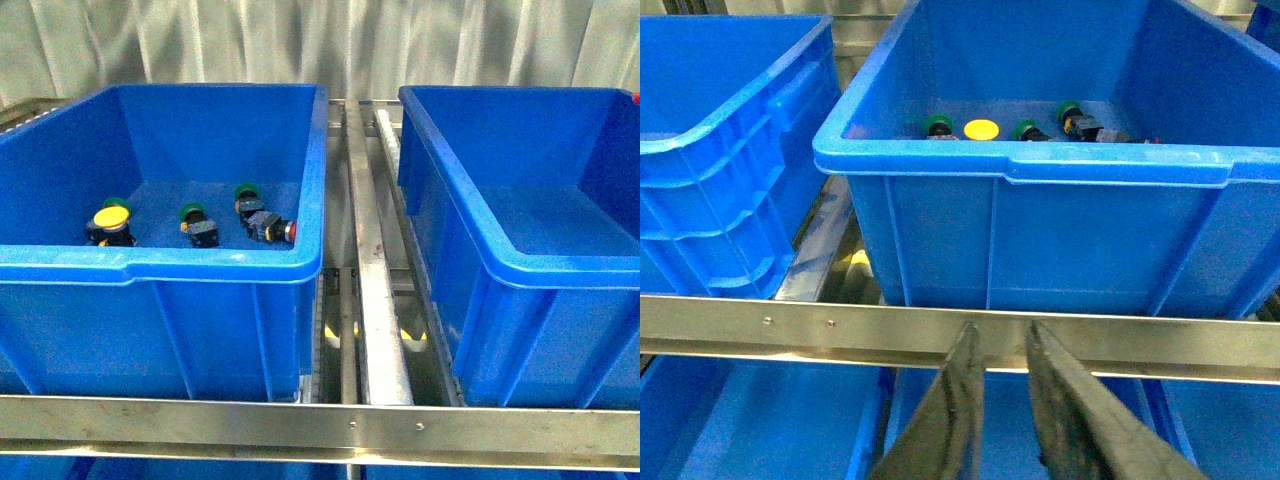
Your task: Pick red and yellow buttons and place in box
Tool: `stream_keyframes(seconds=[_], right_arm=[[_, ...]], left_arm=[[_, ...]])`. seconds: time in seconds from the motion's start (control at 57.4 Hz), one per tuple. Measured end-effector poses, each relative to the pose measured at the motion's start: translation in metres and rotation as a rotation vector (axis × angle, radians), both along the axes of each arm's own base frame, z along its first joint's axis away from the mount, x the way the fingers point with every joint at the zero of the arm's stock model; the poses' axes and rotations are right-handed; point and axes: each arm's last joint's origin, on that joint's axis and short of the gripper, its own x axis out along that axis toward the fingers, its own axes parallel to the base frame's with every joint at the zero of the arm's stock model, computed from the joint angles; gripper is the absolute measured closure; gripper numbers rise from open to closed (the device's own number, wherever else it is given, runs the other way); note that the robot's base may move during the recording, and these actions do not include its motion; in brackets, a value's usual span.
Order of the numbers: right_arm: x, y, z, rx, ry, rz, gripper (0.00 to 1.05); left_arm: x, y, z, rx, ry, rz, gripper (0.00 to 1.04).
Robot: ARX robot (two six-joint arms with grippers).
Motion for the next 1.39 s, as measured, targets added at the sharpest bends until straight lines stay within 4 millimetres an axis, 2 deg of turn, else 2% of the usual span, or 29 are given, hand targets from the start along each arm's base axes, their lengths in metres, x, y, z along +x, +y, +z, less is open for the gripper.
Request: stream_keyframes(seconds=[0.087,0.61,0.767,1.133,1.395], right_arm=[[0.0,0.0,0.0001,0.0,0.0,0.002,0.72],[0.0033,0.0035,-0.0008,0.013,-0.004,0.008,0.72],[0.0034,0.0035,-0.0007,0.024,-0.003,0.002,0.72],[0.0027,0.0028,0.0,0.038,-0.004,-0.005,0.72],[0.002,0.0019,0.0023,0.062,-0.021,-0.014,0.72]], left_arm=[[0.0,0.0,-0.0001,0.002,0.001,0.0,1.03],[0.0,0.0,0.0,0.007,0.0,0.0,1.01],[0.0,0.0,-0.0001,0.008,0.001,0.0,0.71],[0.0,0.0,-0.0001,0.008,0.001,0.0,0.08],[0.0,0.0,0.0,0.011,0.0,0.0,0.08]])
